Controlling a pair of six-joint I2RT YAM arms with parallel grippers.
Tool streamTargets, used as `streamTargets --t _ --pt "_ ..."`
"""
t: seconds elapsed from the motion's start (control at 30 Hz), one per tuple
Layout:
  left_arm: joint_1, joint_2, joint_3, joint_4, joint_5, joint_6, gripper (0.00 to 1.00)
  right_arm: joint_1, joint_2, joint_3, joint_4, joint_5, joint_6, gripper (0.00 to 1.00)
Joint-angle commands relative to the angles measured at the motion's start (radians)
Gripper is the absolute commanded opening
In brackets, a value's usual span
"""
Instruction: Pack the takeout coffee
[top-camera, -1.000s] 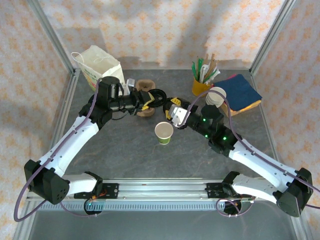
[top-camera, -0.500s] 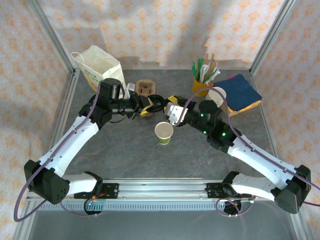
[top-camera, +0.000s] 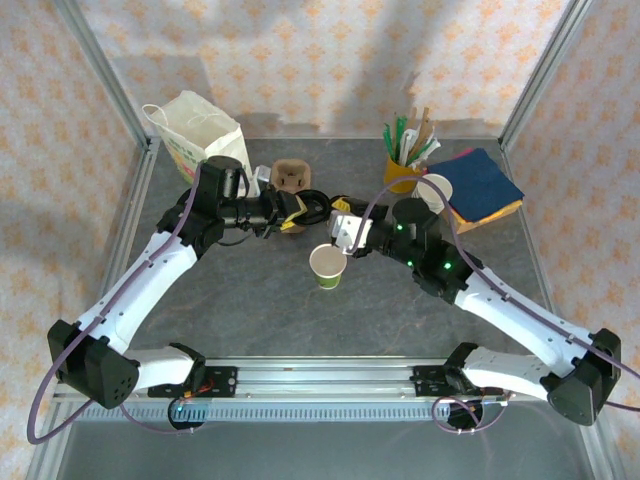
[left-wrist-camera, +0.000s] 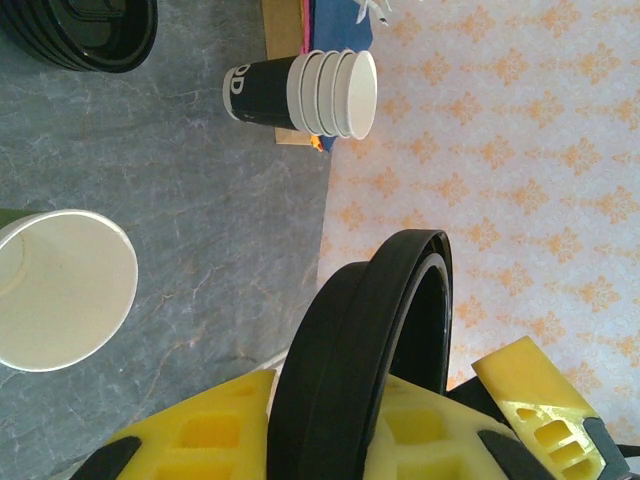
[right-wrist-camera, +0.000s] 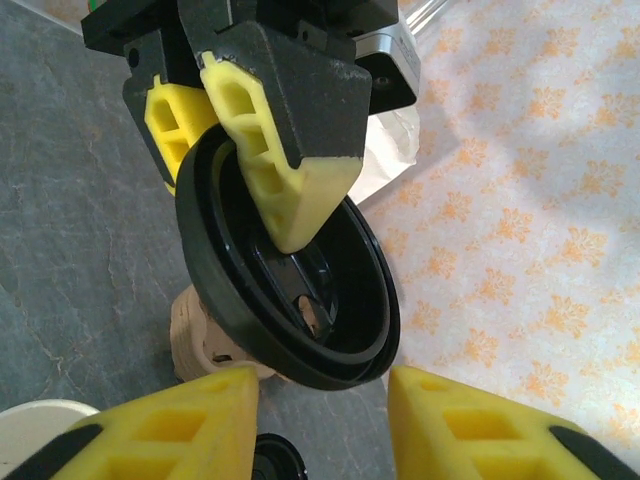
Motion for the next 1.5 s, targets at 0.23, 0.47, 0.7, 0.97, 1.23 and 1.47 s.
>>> streamTargets --t 0.23,0.47,0.7,0.97,1.23,1.47 --pt "-0.001 -0.024 -0.005 0.028 0.026 -0.001 0.18 0.005 0.016 0.044 -0.005 -0.05 0.022 0.38" --pt "-0.001 -0.032 -0.015 0.038 0.028 -0.013 0.18 0.007 0.021 0.049 0.007 -0.019 0.005 0.38" --pt "-0.001 -0.031 -0.022 0.045 0.039 -0.022 0.18 0.008 0.047 0.08 -0.052 -0.02 -0.067 0.35" --pt "-0.001 -0.028 -0.024 0.058 0.042 -0.032 0.18 0.014 0.08 0.105 -0.098 0.014 -0.134 0.33" --pt "-0.001 -0.032 -0.02 0.064 0.036 -0.036 0.21 0.027 0.085 0.105 -0.094 0.037 -0.134 0.19" --pt "-0.002 -0.044 -0.001 0.08 0.029 -0.035 0.35 0.036 0.06 0.077 -0.063 0.046 -0.093 0.08"
